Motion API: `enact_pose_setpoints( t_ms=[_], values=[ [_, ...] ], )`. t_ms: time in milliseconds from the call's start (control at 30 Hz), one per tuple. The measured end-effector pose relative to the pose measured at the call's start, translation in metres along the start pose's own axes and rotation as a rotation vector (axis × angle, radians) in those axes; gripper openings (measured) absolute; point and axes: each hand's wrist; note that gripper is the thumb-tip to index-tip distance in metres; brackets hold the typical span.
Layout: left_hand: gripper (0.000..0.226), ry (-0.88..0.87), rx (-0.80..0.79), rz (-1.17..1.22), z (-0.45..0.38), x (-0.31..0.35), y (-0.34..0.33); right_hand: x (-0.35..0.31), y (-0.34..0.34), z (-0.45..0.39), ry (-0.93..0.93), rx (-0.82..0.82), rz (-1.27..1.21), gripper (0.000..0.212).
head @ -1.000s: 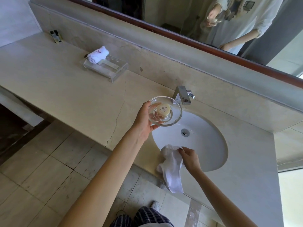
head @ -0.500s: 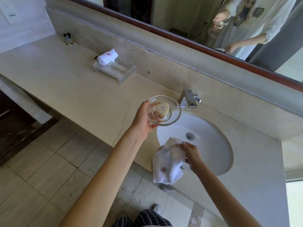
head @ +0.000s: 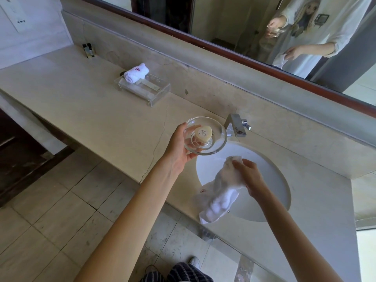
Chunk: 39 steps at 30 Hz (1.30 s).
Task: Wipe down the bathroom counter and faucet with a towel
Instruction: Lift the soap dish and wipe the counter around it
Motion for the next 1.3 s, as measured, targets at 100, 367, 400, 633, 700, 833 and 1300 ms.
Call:
enact_pose_setpoints(
  t_ms=[100, 367, 400, 633, 700, 833, 1300],
  values=[
    [0.034, 0.017, -0.001, 0.013, 0.000, 0.002, 0.001, -0.006, -0.012, 0.009, 0.046, -0.076, -0.002, 0.015],
    [0.033, 0.007, 0.054, 0.018, 0.003, 0.009, 0.013, 0.068, -0.038, -0.014, -0.186, -0.101, 0.200, 0.029],
    [0.033, 0.010, 0.062, 0.017, 0.003, 0.009, 0.015, 0.086, -0.043, -0.017, -0.201, -0.132, 0.368, 0.042],
    [0.032, 0.017, 0.075, 0.030, 0.004, 0.011, 0.015, 0.124, -0.094, -0.007, -0.019, -0.378, 0.808, 0.068],
    [0.032, 0.027, 0.071, 0.035, 0.005, 0.008, 0.016, 0.125, -0.114, -0.003, -0.030, -0.382, 0.825, 0.070],
    [0.032, 0.043, 0.061, 0.041, 0.009, 0.006, 0.023, 0.137, -0.141, 0.019, 0.130, -0.327, 0.947, 0.065],
    [0.036, -0.022, 0.134, 0.133, -0.014, 0.046, 0.062, 0.161, -0.164, -0.012, 0.546, -0.297, 0.761, 0.056]
  ],
)
Point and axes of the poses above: each hand's wrist, its own z-axis away from the middle knuckle, its own y-axis out of the back of the hand, x = y × z, and after that the axes turned 1 degree about y, right-handed
